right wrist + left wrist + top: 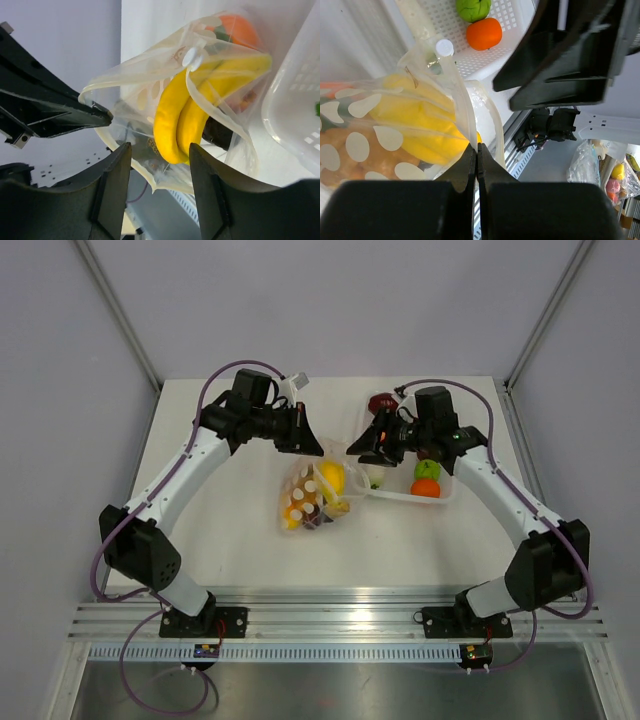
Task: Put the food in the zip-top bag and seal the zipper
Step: Place the fake fruit in the zipper food storage bag, then zip the zipper food storage bag at the center of the board.
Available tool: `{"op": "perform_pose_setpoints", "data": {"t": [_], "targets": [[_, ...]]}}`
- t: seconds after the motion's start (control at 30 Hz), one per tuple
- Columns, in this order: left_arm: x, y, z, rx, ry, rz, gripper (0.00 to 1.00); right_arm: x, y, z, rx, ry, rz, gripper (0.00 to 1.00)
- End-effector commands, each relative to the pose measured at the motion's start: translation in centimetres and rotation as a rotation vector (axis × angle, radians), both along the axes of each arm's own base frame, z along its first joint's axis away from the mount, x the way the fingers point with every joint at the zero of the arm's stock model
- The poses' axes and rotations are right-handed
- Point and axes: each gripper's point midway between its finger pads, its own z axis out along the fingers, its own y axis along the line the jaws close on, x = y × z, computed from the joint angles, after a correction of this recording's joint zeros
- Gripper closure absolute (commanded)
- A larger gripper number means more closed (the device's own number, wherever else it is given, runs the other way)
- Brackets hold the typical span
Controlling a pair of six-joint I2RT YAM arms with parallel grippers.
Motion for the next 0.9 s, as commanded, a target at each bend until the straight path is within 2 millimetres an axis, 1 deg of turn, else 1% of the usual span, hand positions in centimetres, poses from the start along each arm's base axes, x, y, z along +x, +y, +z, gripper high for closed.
{"op": "perform_pose_setpoints", "data": {"t": [0.0,0.07,0.1,0.13,0.17,0.2,0.27,0.33,0.43,0.47,0.5,0.57,0.6,0.67,0.7,0.73,0.77,0.8,0.83,0.87], "targets": [[0.5,-0.7,2.4,-0.07,-0.062,-0.027,1.0,-0.6,-2.0,2.7,-0.116,-0.16,-0.022,0.44],[0.5,-0.4,2.5,-0.067,-0.066,-0.02,1.0,-0.8,-3.2,1.5,-0.198,-0.168,-0.042,0.44],[0.5,-0.3,2.5,-0.066,-0.067,-0.021,1.0,-0.2,-4.3,0.2,-0.274,-0.173,-0.077,0.42],[0.4,-0.3,2.7,-0.067,-0.071,-0.021,1.0,-0.4,-4.9,-1.2,-0.316,-0.138,-0.084,0.38],[0.4,-0.2,2.7,-0.067,-0.072,-0.021,1.0,-0.4,-5.2,-2.0,-0.34,-0.128,-0.086,0.35],[0.4,-0.2,2.7,-0.065,-0.072,-0.021,1.0,-0.6,-5.5,-3.3,-0.365,-0.105,-0.091,0.31],[0.4,-0.2,2.7,-0.064,-0.072,-0.023,1.0,-0.5,-5.3,-4.5,-0.365,-0.084,-0.081,0.29],[0.5,-0.2,2.6,-0.064,-0.071,-0.021,1.0,-0.4,-5.0,-5.6,-0.366,-0.065,-0.072,0.3],[0.6,-0.4,2.6,-0.066,-0.067,-0.024,1.0,-0.2,-4.3,-5.9,-0.356,-0.07,-0.052,0.4],[0.6,-0.4,2.7,-0.067,-0.067,-0.023,1.0,-0.3,-4.0,-6.0,-0.35,-0.07,-0.042,0.45],[0.6,-0.4,2.6,-0.064,-0.066,-0.021,1.0,-0.5,-3.5,-5.9,-0.346,-0.077,-0.028,0.48],[0.7,-0.4,2.7,-0.062,-0.067,-0.02,1.0,-0.6,-3.0,-5.9,-0.347,-0.085,-0.014,0.49],[0.7,-0.3,2.7,-0.061,-0.07,-0.02,1.0,-0.7,-2.8,-6.1,-0.345,-0.08,-0.01,0.53],[0.9,-0.2,2.8,-0.057,-0.076,-0.014,1.0,-0.9,-2.1,-6.2,-0.336,-0.081,0.012,0.55],[0.9,-0.2,2.7,-0.053,-0.077,-0.013,1.0,-1.0,-1.8,-6.3,-0.334,-0.078,0.016,0.61],[1.0,-0.1,2.6,-0.05,-0.076,-0.009,1.0,-1.2,-1.3,-6.4,-0.329,-0.081,0.029,0.65],[1.0,0.0,2.6,-0.048,-0.076,-0.008,1.0,-1.2,-1.1,-6.4,-0.328,-0.082,0.032,0.71],[1.0,0.1,2.6,-0.044,-0.079,-0.008,1.0,-1.2,-0.8,-6.2,-0.321,-0.082,0.029,0.82],[1.3,0.3,2.5,-0.034,-0.083,0.002,1.0,-1.0,-0.6,-5.8,-0.307,-0.095,0.021,0.98],[1.4,0.4,2.5,-0.026,-0.089,0.006,1.0,-1.2,-0.2,-5.5,-0.293,-0.1,0.025,1.0]]}}
